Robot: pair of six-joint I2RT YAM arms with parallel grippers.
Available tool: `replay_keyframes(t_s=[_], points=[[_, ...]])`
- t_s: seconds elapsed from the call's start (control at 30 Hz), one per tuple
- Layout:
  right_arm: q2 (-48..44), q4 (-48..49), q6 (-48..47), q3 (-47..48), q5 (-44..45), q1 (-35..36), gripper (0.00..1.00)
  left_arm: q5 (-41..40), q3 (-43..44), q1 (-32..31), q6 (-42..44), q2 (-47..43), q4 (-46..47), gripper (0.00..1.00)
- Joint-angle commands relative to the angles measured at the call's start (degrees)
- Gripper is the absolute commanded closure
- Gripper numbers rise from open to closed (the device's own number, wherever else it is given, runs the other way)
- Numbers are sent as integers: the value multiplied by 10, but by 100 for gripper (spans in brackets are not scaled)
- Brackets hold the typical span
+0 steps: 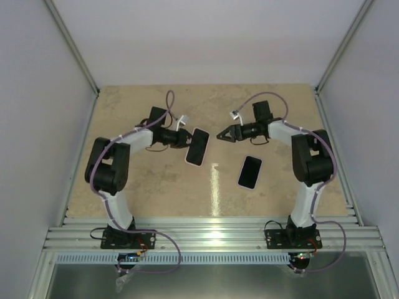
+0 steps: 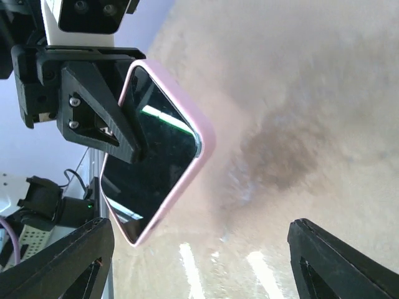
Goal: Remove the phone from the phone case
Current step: Pick up the phone at the center of the board.
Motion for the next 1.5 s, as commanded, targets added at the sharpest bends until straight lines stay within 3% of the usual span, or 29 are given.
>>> replay_keyframes(t_s=[0.0, 0.17, 0.4, 0.53, 0.73, 0.8, 1.0, 1.2, 1.47], points=[[-96, -81, -62, 41, -37, -6, 23, 63, 77, -2, 97, -112, -110, 100], [-164, -112, -80, 93, -78, 34, 26, 58, 133, -1, 99, -195, -133, 100], [-202, -28, 0, 146, -78, 71, 31, 19, 131, -1, -128, -262, 91, 100], [-194, -56, 1, 217, -86, 74, 37, 15, 144, -2, -148, -272, 120, 100], [-202, -47, 16, 221, -93, 110, 44, 7, 86, -2, -272, -295, 280, 100], [-198, -42, 25, 235, -94, 103, 45, 27, 95, -2, -266, -285, 267, 100], [-202, -29, 65, 251, -118, 69, 50, 64, 111, -2, -132, -291, 111, 100], [-215, -5, 91, 233, -113, 100, 59, 77, 100, -6, -162, -292, 145, 100], [-214, 25, 126, 217, -118, 105, 79, 82, 88, -17, -191, -287, 177, 100]])
